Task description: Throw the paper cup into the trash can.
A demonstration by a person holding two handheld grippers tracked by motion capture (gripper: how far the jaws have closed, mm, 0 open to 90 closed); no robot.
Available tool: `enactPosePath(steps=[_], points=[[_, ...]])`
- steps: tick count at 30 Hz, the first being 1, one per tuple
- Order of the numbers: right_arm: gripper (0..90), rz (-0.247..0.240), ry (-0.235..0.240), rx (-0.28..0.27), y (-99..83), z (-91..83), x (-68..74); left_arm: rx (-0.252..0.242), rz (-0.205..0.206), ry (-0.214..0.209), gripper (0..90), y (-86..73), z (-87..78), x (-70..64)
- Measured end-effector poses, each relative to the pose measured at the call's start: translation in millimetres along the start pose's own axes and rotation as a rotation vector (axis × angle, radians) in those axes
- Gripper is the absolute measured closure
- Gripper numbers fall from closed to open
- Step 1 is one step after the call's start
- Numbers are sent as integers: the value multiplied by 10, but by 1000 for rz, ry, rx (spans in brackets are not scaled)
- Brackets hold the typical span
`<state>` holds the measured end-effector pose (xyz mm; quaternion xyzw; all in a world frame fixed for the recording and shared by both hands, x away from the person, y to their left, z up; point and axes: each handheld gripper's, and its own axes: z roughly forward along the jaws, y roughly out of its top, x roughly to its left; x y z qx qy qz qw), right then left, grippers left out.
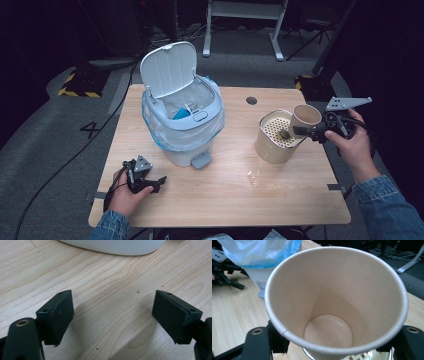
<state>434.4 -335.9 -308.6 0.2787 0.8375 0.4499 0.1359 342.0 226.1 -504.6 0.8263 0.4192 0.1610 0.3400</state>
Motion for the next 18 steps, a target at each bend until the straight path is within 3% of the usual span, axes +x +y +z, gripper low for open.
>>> enactPosePath(steps=[8,18], points=[[315,-48,77,-23,437,94,120,2,-1,3,179,-4,-5,-6],[310,-99,150,-68,934,363,240,3,3,2,178,-7,-8,-4]])
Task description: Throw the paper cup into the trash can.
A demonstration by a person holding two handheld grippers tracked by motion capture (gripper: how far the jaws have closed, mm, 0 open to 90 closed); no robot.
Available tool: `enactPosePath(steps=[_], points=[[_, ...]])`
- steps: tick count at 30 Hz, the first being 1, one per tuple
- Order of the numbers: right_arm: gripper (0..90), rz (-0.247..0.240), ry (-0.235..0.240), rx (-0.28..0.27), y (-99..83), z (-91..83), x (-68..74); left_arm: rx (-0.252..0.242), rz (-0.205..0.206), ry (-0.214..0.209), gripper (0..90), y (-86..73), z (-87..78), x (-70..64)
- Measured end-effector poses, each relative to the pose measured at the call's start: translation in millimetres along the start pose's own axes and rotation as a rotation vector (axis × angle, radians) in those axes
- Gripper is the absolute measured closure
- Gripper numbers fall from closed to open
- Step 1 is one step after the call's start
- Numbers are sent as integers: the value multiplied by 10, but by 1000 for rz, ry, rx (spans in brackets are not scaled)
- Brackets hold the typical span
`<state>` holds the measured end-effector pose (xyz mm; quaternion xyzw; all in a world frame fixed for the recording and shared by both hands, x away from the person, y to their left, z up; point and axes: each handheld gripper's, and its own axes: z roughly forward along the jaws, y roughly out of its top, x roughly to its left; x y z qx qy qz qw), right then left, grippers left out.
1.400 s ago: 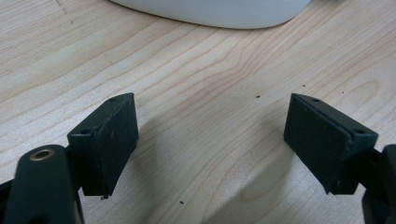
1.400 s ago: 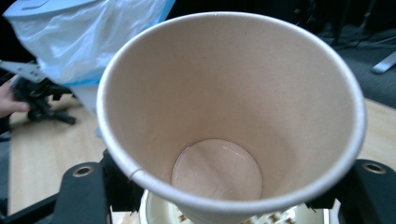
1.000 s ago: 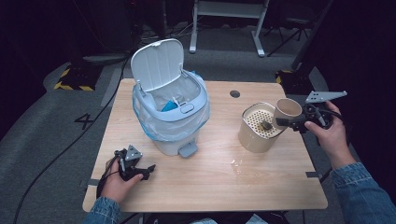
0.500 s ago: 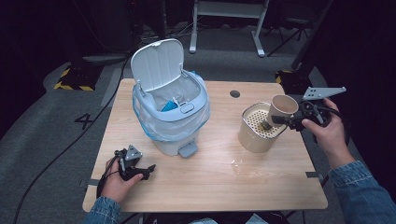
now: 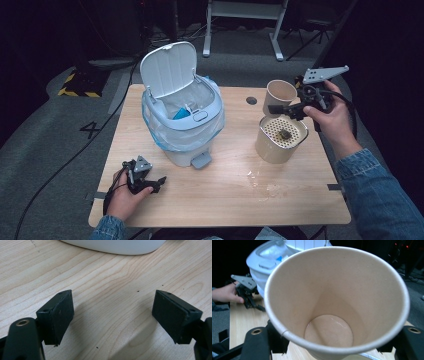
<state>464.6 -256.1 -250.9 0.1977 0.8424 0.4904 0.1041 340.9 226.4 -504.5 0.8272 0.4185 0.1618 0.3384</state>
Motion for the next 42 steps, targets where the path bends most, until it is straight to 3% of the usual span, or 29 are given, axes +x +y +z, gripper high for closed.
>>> enactPosePath(steps=[7,13,18,26,34,42], points=[[308,-45,85,-21,329,278,2,3,-2,0,179,2,-2,1],[306,-98,116,-22,547,468,-39,2,-4,0,179,4,1,1],[305,-104,167,-29,701,628,-27,1,-3,1,178,5,2,2],[303,-119,185,-17,908,960,69,-1,1,6,178,6,1,2],[299,-125,170,-30,1085,1326,171,1,-7,2,179,4,2,-3],[298,-143,148,28,1147,1717,256,1,-7,1,178,4,2,-3]])
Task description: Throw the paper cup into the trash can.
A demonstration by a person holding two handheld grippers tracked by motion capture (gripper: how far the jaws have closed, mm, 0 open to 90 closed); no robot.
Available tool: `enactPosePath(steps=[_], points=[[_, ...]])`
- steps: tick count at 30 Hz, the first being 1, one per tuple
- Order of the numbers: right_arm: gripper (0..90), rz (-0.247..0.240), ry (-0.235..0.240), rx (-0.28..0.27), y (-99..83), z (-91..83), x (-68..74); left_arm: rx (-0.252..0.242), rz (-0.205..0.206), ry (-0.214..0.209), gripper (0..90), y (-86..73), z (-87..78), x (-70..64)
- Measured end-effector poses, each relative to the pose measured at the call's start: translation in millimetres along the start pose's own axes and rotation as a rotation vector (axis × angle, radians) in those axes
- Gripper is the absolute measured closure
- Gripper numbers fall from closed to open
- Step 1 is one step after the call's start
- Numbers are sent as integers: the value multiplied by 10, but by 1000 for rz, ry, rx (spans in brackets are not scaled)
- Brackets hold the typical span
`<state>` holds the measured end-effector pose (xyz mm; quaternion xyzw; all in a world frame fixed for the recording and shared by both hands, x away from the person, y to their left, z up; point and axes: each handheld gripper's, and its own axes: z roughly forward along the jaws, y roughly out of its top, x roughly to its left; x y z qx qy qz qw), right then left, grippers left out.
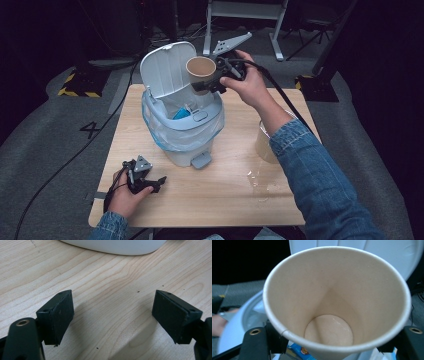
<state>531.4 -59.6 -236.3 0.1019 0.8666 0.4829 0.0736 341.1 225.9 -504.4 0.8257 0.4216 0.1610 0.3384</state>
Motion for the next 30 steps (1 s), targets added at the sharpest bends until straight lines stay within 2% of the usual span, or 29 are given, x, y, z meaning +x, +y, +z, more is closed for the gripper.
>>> enactPosePath(steps=[4,9,10,12,13,15,18,20,23,25,28,30], points=[[299,-7,-20,66,-13,160,19,-2,6,4,178,2,-1,5],[287,-20,-85,119,-20,272,18,0,7,1,178,4,-1,8],[275,-18,-89,118,-26,291,15,1,3,-1,178,3,0,5],[173,-18,-69,114,-33,320,1,1,2,-2,178,3,0,5],[150,-10,-61,110,-30,332,-1,1,2,-1,178,3,0,5],[158,-6,-51,94,-28,346,6,1,3,-1,178,3,0,6],[161,-49,-83,85,-32,365,35,0,7,1,178,4,-1,8],[161,-62,-105,53,-26,349,47,1,2,-2,178,3,0,5],[161,-78,-89,9,-1,244,71,1,2,-2,178,3,0,5],[164,-83,-88,0,6,165,81,-4,1,-1,178,1,3,4],[198,-69,-98,-9,-12,5,95,-5,6,0,178,3,3,10],[206,-54,-123,-16,-39,-123,105,-5,8,-1,178,3,3,13]])
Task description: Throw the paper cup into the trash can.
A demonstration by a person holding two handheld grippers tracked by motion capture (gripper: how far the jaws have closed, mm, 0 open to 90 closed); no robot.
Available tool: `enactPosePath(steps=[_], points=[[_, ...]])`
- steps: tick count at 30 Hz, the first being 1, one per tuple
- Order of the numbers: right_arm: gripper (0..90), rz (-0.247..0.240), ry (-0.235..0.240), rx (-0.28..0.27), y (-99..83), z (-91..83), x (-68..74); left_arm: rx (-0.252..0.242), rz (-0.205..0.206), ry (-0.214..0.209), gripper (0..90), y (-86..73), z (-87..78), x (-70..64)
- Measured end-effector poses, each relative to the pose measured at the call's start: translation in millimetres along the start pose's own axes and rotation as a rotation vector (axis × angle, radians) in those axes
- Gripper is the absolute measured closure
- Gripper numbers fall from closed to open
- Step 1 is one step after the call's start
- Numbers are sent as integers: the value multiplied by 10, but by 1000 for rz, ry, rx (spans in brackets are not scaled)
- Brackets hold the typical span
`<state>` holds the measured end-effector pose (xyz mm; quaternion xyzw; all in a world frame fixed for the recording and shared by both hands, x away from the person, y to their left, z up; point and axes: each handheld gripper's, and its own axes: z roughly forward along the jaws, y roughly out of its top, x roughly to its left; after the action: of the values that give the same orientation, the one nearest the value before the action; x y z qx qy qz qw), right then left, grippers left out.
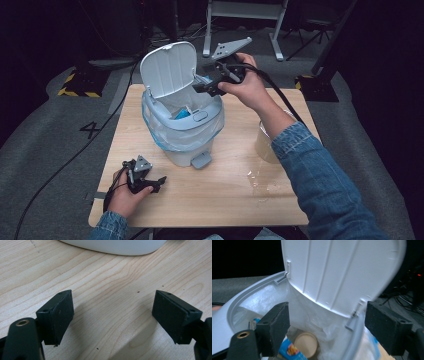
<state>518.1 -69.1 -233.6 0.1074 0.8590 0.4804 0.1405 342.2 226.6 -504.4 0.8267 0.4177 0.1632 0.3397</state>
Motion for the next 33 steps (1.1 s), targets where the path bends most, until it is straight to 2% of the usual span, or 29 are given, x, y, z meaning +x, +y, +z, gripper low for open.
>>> enactPosePath(steps=[2,9,18,20,24,27,33], points=[[213,34,-33,3,-39,-127,-2,0,0,-2,177,1,1,1],[264,93,-62,-4,-219,-601,-24,2,4,-4,178,2,3,7],[273,169,-141,27,-592,-1157,-44,7,3,-8,177,0,-3,28],[271,176,-159,23,-665,-1254,-37,6,0,-9,177,-3,-3,30],[271,221,-194,26,-848,-1459,-22,6,0,-7,177,-4,-5,30],[271,233,-216,33,-974,-1570,-10,4,-2,-8,177,-6,-4,31],[267,293,-252,61,-1286,-1772,18,5,3,-7,178,-7,-8,38]])
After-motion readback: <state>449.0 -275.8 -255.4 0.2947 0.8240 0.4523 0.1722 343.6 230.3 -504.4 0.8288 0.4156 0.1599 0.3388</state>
